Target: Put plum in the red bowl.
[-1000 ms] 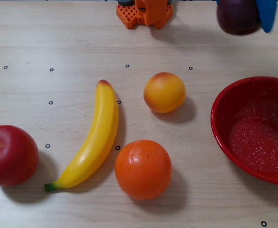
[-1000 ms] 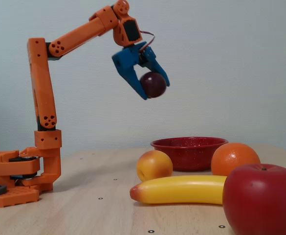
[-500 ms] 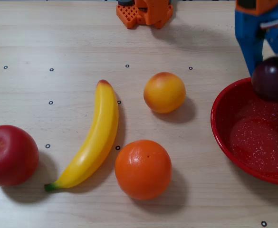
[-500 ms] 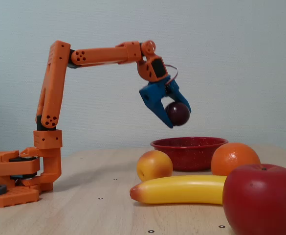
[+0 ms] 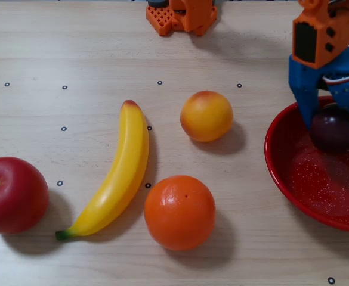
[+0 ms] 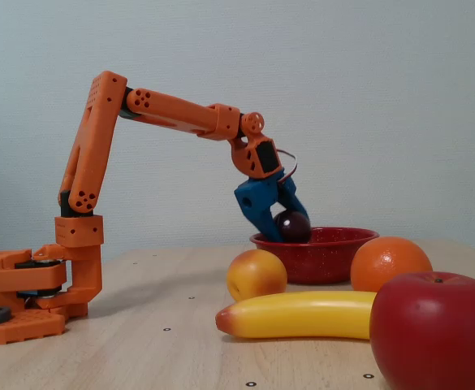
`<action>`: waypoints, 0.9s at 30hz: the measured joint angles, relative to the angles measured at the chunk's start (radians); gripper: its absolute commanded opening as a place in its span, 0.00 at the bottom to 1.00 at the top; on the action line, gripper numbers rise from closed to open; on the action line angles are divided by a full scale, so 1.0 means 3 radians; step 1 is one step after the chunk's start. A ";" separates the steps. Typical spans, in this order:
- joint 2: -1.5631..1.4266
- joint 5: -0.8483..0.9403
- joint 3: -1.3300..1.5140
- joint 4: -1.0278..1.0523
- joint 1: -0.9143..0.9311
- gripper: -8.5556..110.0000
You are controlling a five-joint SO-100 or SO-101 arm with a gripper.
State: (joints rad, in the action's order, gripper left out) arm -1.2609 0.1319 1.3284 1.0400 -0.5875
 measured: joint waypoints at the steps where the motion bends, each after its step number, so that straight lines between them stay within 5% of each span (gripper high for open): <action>1: 0.0036 0.0026 0.0000 -0.0015 -0.0005 0.21; 13: 0.0066 0.0230 0.0015 -0.0087 0.0000 0.43; 27: 0.0061 0.0276 0.0015 0.0015 0.0015 0.39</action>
State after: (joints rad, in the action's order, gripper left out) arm -1.2425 0.2148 1.3330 1.0446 -0.5829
